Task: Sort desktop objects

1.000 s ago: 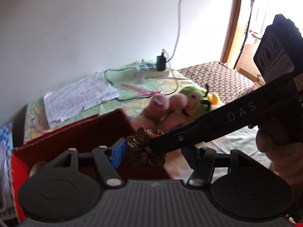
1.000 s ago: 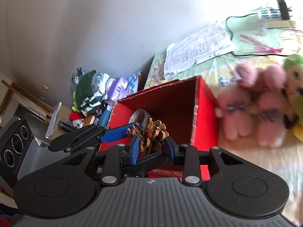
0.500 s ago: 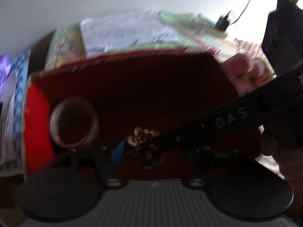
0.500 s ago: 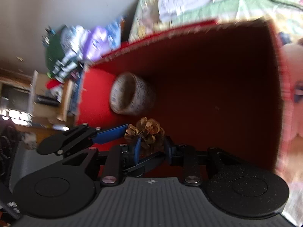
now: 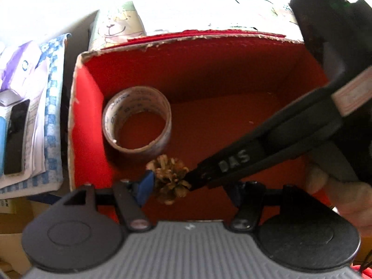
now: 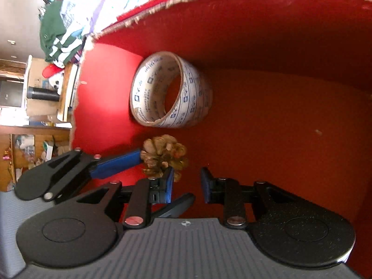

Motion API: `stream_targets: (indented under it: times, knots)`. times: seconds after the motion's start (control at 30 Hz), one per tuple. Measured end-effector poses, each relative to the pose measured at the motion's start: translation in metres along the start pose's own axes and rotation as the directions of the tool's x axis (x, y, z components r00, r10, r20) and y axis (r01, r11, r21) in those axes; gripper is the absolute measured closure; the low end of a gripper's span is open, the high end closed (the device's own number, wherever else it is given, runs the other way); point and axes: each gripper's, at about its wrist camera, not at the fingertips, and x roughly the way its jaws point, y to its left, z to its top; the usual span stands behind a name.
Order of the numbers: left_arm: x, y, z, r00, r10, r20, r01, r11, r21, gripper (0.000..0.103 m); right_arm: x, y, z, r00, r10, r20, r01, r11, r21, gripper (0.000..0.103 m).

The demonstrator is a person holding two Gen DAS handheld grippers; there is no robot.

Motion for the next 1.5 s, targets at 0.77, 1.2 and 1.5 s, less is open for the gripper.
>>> stream_targets:
  times: [0.77,1.2,1.5]
  knots:
    - [-0.022,-0.011,-0.001,0.999,-0.031,0.035,0.031,0.999,-0.013,0.033,-0.029,-0.022,-0.012,0.986,0.133,0.097,-0.131,0.991,-0.025,0.070]
    - [-0.016,-0.023,0.022,0.980,-0.175,0.097,0.180,0.983,-0.044,0.046,-0.063,-0.055,-0.031,0.879,0.097,0.467,-0.196,0.966,0.167,0.072]
    - [0.025,-0.042,0.048,0.973,-0.229,0.040,0.232,0.967,-0.103,0.053,-0.073,-0.050,-0.044,0.829,0.024,0.559,-0.133,0.979,0.154,0.078]
